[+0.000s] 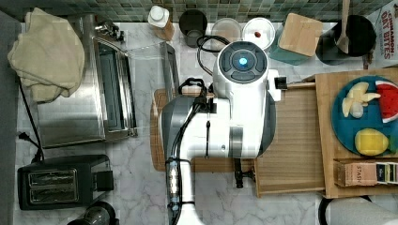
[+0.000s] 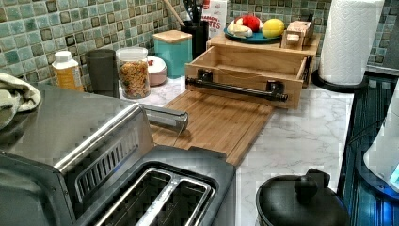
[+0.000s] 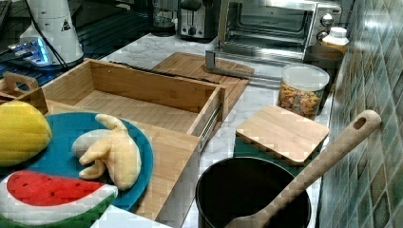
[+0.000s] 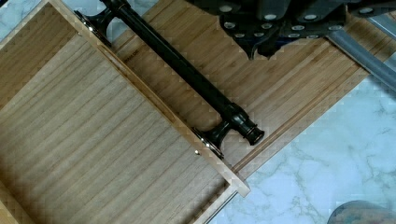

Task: Close the drawer.

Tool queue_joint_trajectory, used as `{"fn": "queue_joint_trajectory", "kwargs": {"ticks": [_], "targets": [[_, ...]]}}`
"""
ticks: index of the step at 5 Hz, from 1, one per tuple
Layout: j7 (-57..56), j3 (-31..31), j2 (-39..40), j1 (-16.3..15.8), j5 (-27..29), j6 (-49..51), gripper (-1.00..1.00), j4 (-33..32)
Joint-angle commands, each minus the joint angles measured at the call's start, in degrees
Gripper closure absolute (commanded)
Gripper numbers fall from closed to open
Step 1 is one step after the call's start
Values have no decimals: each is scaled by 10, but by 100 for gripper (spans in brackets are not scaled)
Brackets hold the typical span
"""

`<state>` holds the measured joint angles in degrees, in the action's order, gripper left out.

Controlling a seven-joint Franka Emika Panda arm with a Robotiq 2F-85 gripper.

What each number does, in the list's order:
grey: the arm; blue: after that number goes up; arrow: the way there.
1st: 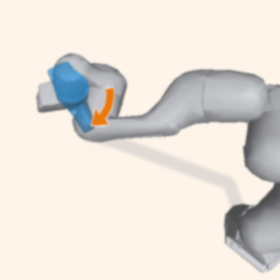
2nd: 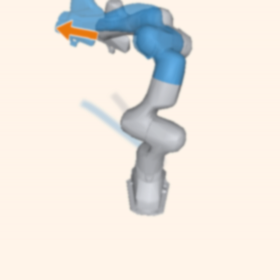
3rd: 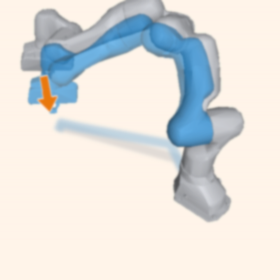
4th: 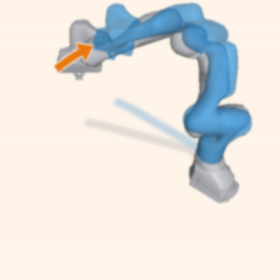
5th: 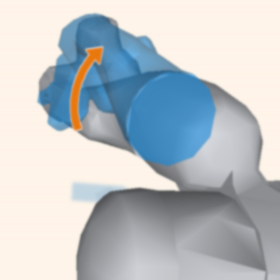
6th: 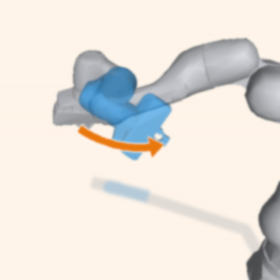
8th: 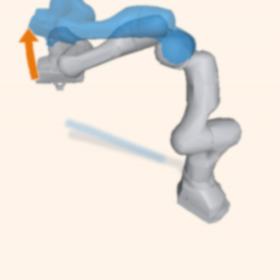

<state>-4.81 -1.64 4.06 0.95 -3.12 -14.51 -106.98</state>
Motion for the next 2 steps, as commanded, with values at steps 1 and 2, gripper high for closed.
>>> {"fn": "queue_joint_trajectory", "kwargs": {"ticks": [1,2], "targets": [[0,0,0,0,-1,0,100,-1],[-132,6,-17,7,52,-22,100,-39]]}}
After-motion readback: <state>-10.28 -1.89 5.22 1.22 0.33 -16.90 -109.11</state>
